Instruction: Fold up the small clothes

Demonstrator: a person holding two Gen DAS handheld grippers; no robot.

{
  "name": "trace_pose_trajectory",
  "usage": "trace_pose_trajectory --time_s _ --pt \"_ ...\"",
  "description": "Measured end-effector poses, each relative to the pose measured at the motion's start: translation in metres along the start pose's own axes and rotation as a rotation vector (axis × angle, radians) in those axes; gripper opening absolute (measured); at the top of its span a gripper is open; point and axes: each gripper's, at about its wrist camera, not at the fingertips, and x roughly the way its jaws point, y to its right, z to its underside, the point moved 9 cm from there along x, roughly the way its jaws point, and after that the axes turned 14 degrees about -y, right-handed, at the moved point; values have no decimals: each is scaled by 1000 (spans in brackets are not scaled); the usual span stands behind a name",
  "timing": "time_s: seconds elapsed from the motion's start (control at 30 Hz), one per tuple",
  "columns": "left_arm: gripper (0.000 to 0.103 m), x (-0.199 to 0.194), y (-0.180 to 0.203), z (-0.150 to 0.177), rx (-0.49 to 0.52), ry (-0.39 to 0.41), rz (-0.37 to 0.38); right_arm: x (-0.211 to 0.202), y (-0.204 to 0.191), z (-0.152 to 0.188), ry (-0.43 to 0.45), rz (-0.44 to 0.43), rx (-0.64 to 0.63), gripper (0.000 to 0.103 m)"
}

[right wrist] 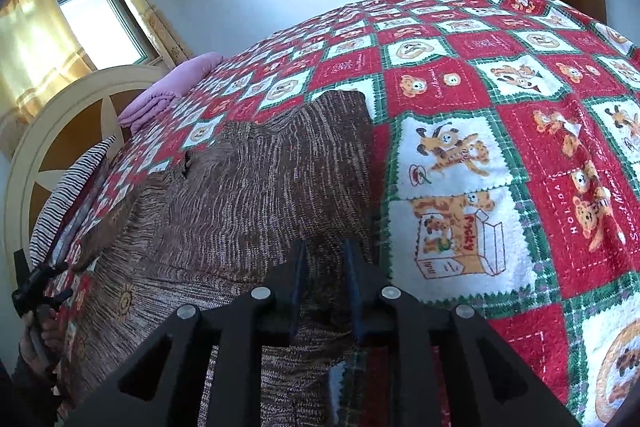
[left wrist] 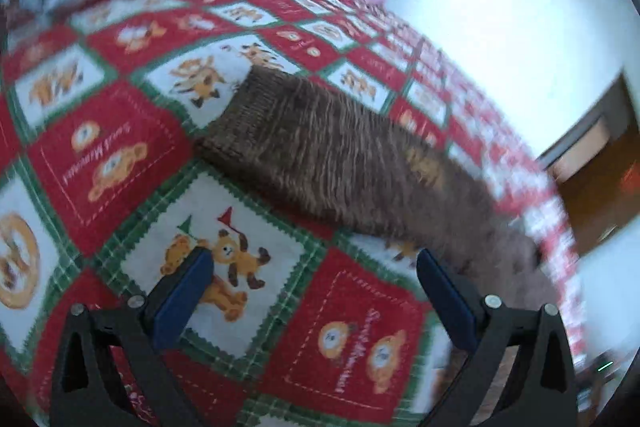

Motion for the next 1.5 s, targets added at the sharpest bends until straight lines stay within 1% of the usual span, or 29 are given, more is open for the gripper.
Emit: trace_pose_trajectory --time_s 0.07,0.1,0.3,0.5,0.63,0.7,0.8,0.87,0.93,0.97,1.0,1.03,1.1,1.2,1.4,1.5 --pt "103 1 -2 -6 -65 -8 92 0 0 0 1 2 0 21" --pt "103 2 -4 -10 -91 -9 118 0 0 1 2 4 -1 21" --pt "103 7 -10 -36 -176 35 218 -1 1 2 5 6 -1 21" --pt "103 6 -13 -55 -202 71 268 -1 1 2 5 6 -1 21" --pt "103 8 -13 -62 -207 87 266 -1 1 2 5 6 0 22" --pt "103 10 -12 -64 -186 92 240 -1 1 2 5 6 -1 22" --pt "95 12 -14 -67 -163 98 184 -1 1 2 5 5 0 22" --pt "79 12 -17 -68 -160 105 160 -1 1 2 5 5 0 22" --pt "43 16 -23 -67 -151 88 124 -1 1 2 5 5 1 22" --pt "32 16 -27 -68 -158 86 116 -1 1 2 5 4 1 22" --pt "8 17 -32 -68 -165 78 110 -1 1 2 5 2 2 22" --pt "6 18 -36 -68 -172 70 120 -1 1 2 5 2 3 22" --pt "6 12 -41 -67 -179 86 123 -1 1 3 5 -1 3 22" --pt "7 2 -31 -69 -135 106 122 -2 1 3 5 -5 5 22" --pt "7 -23 4 -78 -63 149 127 -2 1 3 5 -5 6 22" --pt "7 -41 33 -82 -12 185 122 -2 1 3 5 -8 6 22"
